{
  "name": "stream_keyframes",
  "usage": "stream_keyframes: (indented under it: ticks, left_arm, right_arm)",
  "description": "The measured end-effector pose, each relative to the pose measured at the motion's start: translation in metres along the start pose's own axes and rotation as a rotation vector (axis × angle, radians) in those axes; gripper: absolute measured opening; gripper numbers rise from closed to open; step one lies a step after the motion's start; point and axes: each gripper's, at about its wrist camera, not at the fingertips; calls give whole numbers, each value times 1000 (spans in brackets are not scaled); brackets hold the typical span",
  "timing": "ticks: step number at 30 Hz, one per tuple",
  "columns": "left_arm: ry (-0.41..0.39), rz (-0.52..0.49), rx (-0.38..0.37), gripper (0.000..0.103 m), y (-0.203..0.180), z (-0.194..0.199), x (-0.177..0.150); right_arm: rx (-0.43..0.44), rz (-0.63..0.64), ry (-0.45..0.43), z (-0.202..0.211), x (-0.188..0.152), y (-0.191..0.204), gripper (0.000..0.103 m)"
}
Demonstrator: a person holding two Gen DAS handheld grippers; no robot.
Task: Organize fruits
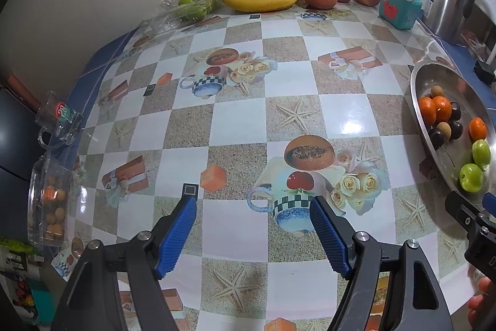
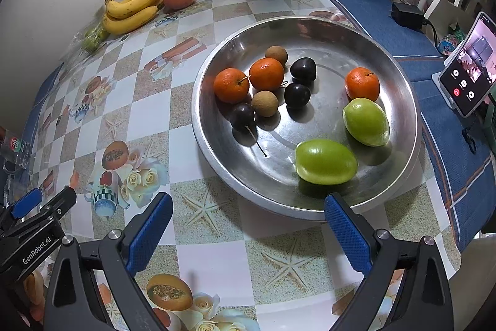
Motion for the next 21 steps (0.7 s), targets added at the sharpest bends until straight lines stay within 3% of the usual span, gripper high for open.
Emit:
stream_keyframes:
  ticks: [21]
  left_arm:
    - [16, 1, -2, 79, 1, -4, 0]
  right_arm:
    - [-1, -4, 2, -1, 0, -1, 98]
Point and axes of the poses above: each gripper's, at about its wrist camera, not at the fingertips, and z roughly against the way its jaws point, y to its left, x to its top, and after that the axes turned 14 degrees about x, right-handed
